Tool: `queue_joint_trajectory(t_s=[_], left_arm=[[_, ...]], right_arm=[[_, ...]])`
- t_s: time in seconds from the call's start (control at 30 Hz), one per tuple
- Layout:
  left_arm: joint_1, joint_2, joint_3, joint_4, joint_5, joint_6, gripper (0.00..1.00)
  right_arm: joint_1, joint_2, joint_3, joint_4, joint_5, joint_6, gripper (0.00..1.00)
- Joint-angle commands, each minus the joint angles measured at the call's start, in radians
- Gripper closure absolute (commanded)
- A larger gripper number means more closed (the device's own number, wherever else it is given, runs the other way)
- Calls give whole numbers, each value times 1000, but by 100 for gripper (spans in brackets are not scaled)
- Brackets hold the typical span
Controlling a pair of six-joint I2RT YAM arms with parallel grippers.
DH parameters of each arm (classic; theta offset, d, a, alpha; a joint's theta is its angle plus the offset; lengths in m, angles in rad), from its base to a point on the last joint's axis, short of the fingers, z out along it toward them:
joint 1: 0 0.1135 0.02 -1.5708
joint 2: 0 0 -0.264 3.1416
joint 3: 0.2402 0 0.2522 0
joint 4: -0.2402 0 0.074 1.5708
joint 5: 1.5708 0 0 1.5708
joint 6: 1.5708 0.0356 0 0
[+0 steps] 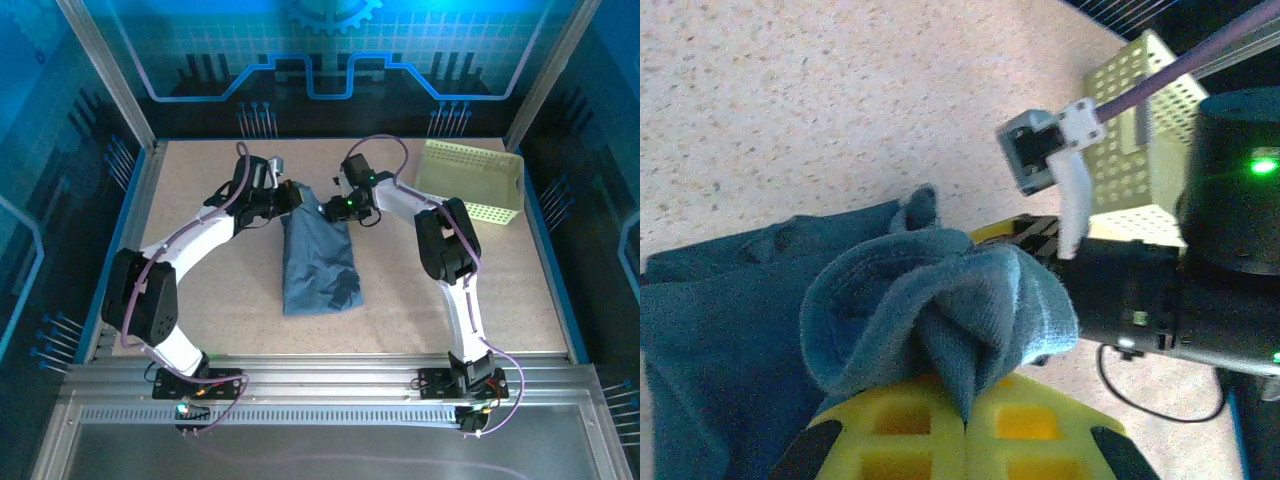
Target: Fold the inside-out t-shirt
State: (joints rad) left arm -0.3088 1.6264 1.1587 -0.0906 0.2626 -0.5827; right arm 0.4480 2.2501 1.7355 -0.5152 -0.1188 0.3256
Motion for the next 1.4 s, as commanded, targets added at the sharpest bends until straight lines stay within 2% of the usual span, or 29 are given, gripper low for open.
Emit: queue_joint_trajectory(t_s=[0.0,0.1,0.17,0.27,0.37,0.4,0.5,0.63,0.9,1.07,1.2,1.37], left_arm=[[58,78,-65,91,56,-50,96],[118,165,-113,160,74,-88,93],[149,207,-139,202,83,-104,86],[175,253,-138,189,63,-95,80],[188,277,-111,106,5,-61,68],[190,278,-95,64,-25,-51,59],[189,251,-96,36,-54,-24,44],[179,262,-79,43,12,-19,34],[100,339,-19,38,0,-36,31],[63,393,32,37,16,-49,32],[48,415,62,23,15,-46,39],[48,408,48,70,51,-65,58]], right_arm=[[-20,-37,3,-7,19,8,51],[-22,-42,-2,0,21,21,51],[-22,-46,-2,0,18,23,52],[-21,-52,-4,-5,31,20,51],[-25,-61,-10,-5,43,19,48],[-28,-63,-12,-5,38,21,48],[-30,-72,-23,3,21,21,46],[-26,-50,-15,7,-16,35,43],[-14,3,22,-20,9,70,37],[12,52,66,-46,3,70,38],[21,72,82,-48,-14,94,42],[39,72,87,-36,-45,90,52]])
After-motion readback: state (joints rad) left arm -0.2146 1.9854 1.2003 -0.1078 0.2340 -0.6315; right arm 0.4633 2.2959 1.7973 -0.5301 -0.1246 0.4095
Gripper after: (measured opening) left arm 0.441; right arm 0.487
